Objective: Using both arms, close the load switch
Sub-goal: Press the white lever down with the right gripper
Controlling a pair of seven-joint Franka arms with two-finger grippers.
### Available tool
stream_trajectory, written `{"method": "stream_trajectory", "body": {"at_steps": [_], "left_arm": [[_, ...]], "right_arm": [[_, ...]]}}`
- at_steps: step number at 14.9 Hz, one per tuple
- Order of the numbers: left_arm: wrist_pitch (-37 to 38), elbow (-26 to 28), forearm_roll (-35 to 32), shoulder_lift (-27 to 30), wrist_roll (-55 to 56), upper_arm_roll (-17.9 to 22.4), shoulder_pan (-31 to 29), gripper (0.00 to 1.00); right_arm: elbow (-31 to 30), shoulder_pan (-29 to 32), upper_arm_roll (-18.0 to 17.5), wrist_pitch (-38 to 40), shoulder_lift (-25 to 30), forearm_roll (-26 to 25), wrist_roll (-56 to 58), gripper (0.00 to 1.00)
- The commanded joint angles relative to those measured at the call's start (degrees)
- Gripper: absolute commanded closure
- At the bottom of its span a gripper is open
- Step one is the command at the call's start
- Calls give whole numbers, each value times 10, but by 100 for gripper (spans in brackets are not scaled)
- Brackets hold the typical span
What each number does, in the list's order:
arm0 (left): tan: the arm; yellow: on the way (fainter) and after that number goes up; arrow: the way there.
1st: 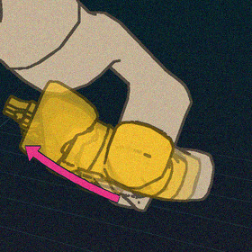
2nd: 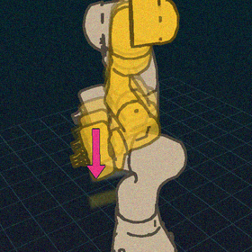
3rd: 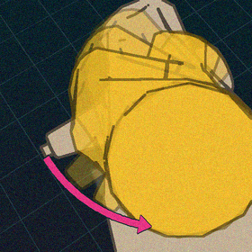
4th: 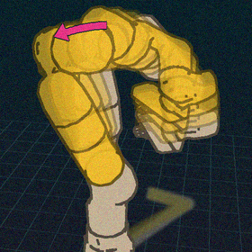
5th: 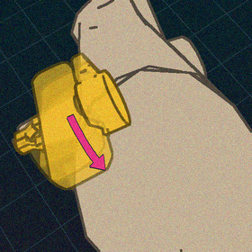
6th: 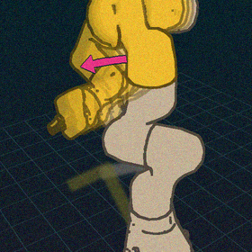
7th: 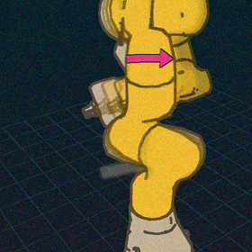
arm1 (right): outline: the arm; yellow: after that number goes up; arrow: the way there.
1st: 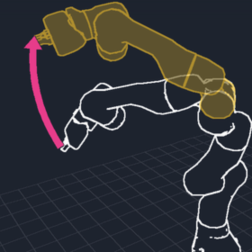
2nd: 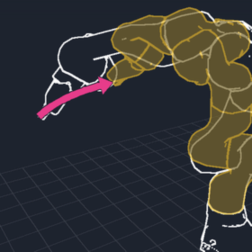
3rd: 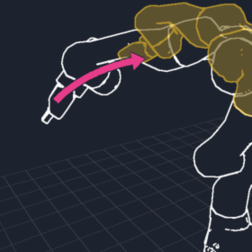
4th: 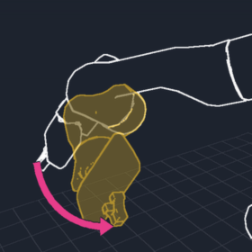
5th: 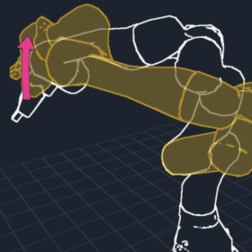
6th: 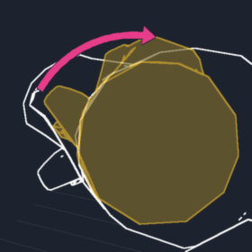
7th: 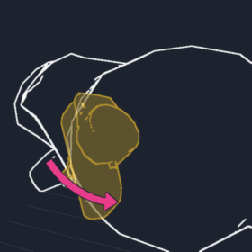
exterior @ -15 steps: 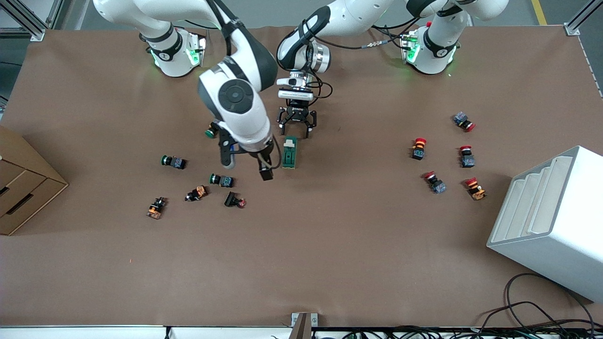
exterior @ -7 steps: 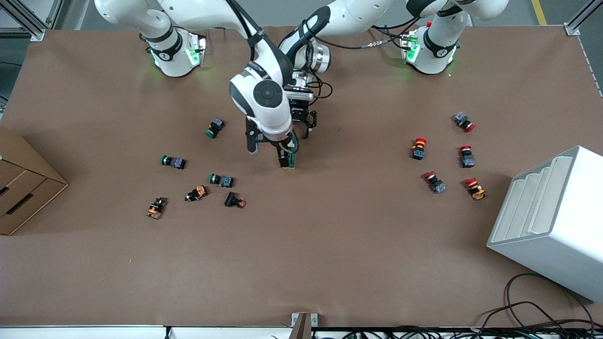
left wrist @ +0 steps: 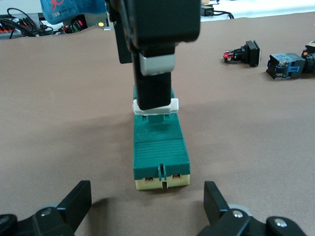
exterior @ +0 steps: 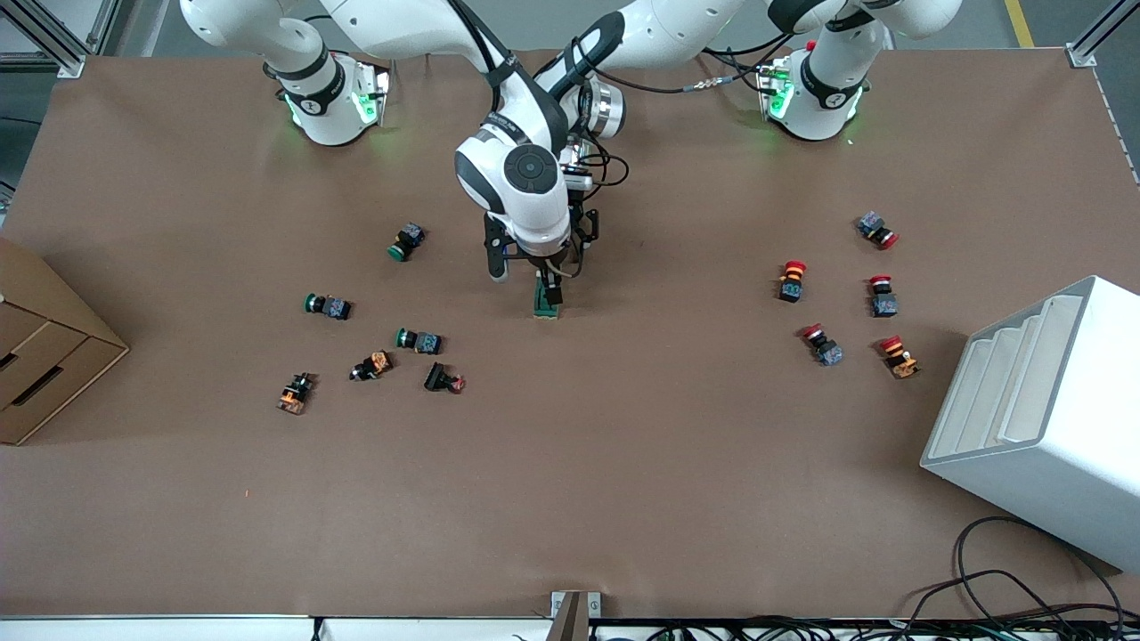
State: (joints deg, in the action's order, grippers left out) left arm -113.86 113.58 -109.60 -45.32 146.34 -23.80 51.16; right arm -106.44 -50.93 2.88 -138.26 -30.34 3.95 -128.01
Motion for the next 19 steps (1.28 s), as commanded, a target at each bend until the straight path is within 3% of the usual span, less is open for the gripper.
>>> {"method": "stream_trajectory", "body": {"at_steps": [1,13,19], "left_arm": [[9,-13,-10,-20,13,2,2,0],[24,-12,-10,-20,22,2,2,0],[24,-11,-9,-20,23,2,2,0]], "right_arm": [[-16,-4,7,-32,-4,-5,-10,0],[-9,16,9,-49,-20,-29,-7,0],[26,42,8,-55,-25,-32,0,0]]}}
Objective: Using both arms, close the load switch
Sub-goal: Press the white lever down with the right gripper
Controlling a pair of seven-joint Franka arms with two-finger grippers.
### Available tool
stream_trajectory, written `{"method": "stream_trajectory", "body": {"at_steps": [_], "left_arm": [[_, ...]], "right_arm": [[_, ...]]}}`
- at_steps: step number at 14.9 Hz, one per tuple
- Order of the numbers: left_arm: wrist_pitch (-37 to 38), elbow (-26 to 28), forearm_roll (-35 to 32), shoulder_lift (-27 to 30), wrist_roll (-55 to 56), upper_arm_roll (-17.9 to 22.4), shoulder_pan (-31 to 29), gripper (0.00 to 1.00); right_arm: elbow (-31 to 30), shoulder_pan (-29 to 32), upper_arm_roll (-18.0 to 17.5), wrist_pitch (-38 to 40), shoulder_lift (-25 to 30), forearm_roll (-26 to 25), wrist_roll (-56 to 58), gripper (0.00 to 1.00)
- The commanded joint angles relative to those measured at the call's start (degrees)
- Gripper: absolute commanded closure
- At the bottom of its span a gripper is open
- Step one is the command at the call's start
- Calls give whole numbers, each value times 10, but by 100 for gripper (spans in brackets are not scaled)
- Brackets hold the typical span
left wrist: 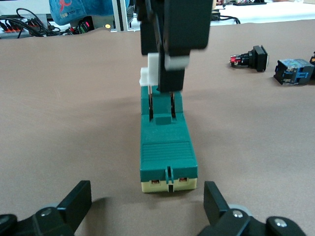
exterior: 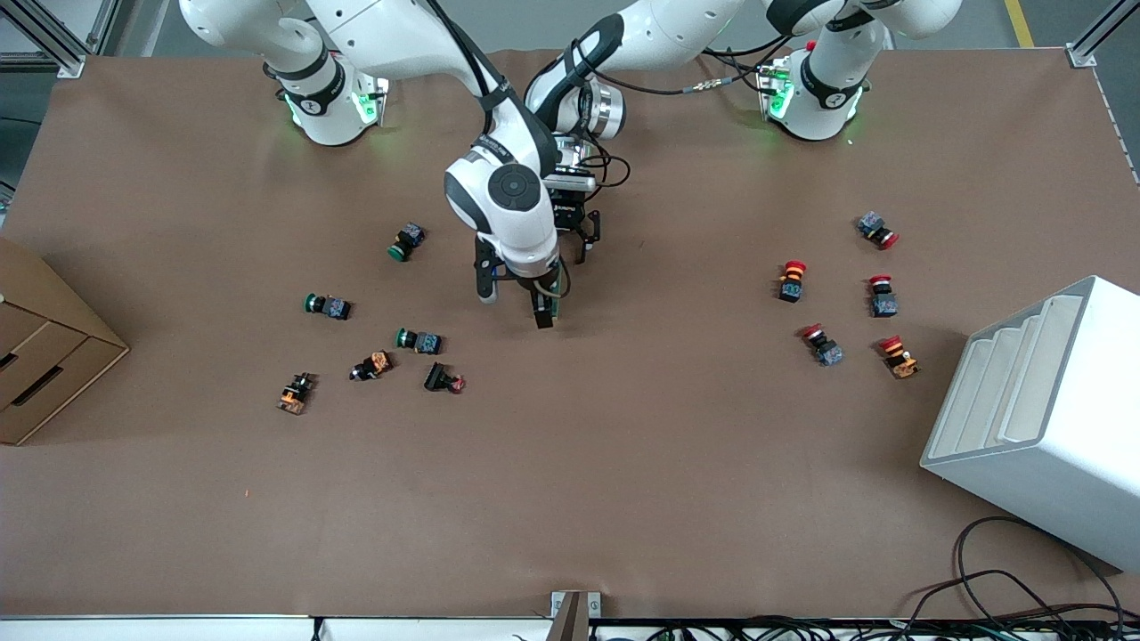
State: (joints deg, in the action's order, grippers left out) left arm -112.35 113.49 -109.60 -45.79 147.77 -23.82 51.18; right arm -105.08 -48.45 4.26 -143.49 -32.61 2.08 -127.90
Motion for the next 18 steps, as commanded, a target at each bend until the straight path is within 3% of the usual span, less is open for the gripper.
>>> {"method": "stream_trajectory", "body": {"at_steps": [1,11,18], "left_arm": [[9,-10,-9,-15,9,3,1,0],[9,-10,-9,-15,16,3,1,0],[9,-9,-9,-15,19,3,1,0]], "right_arm": [[19,23,-7,-3,-8,-22,0,0],[87,40,-7,-2,-76,-25,2,0],[116,62,-9,23,-69,-19,47,0]]}}
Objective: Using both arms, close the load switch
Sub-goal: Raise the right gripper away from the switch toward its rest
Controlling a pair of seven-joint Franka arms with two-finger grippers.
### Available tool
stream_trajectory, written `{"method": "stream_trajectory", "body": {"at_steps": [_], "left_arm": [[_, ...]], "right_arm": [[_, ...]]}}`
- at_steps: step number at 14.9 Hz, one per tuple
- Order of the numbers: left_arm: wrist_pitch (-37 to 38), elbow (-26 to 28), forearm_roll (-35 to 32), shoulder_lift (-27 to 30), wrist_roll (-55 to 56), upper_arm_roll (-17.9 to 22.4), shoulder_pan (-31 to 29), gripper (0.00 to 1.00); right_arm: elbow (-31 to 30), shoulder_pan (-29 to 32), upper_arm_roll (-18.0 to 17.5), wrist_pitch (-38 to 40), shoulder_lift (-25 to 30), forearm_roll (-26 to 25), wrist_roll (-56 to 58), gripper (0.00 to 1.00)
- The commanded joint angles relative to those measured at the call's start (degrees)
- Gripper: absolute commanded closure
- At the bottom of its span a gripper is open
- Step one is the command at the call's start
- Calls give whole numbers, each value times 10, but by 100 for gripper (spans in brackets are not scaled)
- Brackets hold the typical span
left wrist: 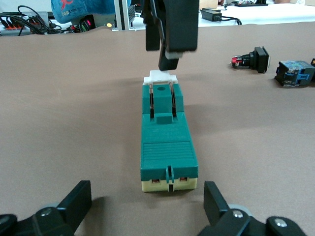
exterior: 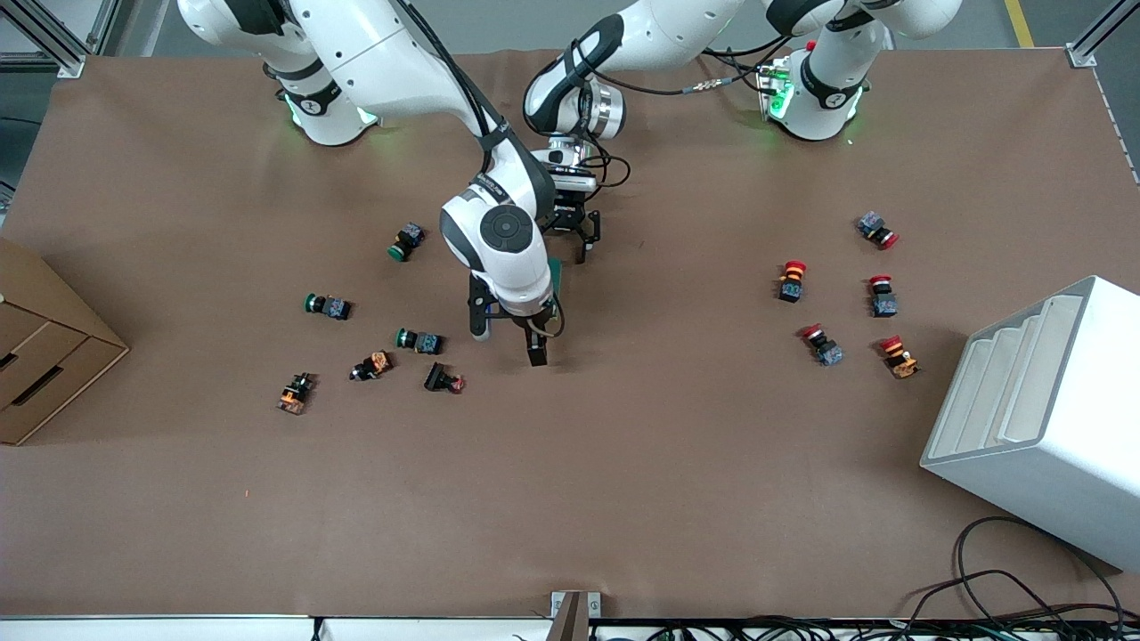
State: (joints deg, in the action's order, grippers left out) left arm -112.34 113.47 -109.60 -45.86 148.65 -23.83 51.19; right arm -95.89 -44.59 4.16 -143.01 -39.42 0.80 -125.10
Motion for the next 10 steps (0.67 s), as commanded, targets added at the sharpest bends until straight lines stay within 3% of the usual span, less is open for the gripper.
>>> {"method": "stream_trajectory", "body": {"at_steps": [1,5,8,10], "left_arm": [[9,-9,-9,-14,10,3,2,0],[10,-8,-3,-12,11,2,2,0],[10,-7,0,-9,11,1,2,0],[10,2,6,14,11,-3,-4,0]], "right_arm": [[39,35,-11,42,1,-5,34,0],[85,78,-12,168,28,5,172,0],[48,127,-12,202,88,10,378,0],[43,170,-12,270,124,11,545,0]]}}
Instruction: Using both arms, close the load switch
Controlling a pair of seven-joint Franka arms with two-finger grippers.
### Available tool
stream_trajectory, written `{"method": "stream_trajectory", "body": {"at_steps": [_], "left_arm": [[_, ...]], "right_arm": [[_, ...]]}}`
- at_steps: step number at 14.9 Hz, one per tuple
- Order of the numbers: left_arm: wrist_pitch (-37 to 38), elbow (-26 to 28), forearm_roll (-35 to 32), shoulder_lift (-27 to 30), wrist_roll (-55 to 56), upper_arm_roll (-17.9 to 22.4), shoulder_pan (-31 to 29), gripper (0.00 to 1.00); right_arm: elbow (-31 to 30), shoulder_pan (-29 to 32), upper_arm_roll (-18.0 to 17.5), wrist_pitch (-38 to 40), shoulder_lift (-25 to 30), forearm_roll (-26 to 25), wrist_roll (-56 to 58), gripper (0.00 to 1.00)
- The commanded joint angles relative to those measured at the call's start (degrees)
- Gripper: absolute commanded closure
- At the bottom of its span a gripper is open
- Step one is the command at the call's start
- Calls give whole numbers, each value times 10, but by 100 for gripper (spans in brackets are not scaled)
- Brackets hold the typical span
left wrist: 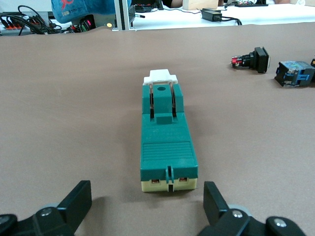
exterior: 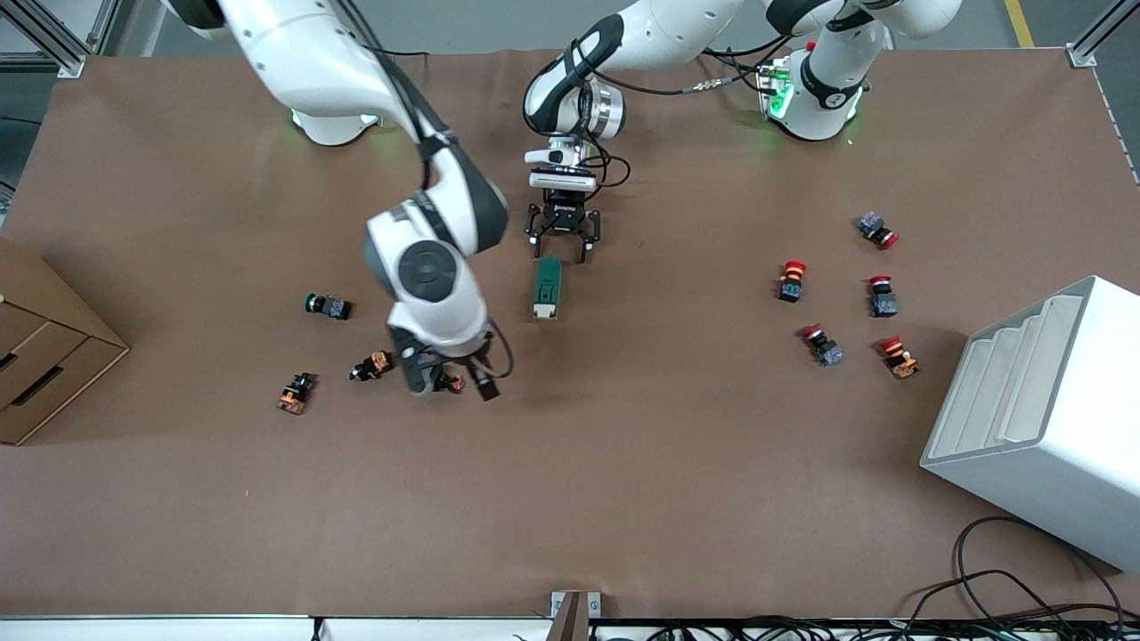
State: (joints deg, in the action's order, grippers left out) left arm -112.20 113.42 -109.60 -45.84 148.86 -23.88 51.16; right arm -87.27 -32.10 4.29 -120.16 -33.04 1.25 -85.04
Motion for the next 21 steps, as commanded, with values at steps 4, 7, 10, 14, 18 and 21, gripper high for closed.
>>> {"method": "stream_trajectory", "body": {"at_steps": [4,7,10,14,18,21], "left_arm": [[-11,5,69,72,-13,-3,-13,0],[-47,-7,117,99,-76,-4,-33,0],[-108,-41,194,118,-116,-6,-62,0],[-129,-145,387,120,-300,-4,-123,0],[-106,-241,572,124,-483,-3,-219,0],[-4,-320,670,129,-631,-2,-283,0]], "right_arm": [[-41,142,-12,149,114,7,435,0],[-34,212,-8,198,146,3,651,0],[-2,274,-7,245,156,-3,798,0],[70,313,-6,309,157,-49,864,0],[100,327,-7,351,156,-52,864,0],[106,345,-12,363,153,-40,865,0]]}}
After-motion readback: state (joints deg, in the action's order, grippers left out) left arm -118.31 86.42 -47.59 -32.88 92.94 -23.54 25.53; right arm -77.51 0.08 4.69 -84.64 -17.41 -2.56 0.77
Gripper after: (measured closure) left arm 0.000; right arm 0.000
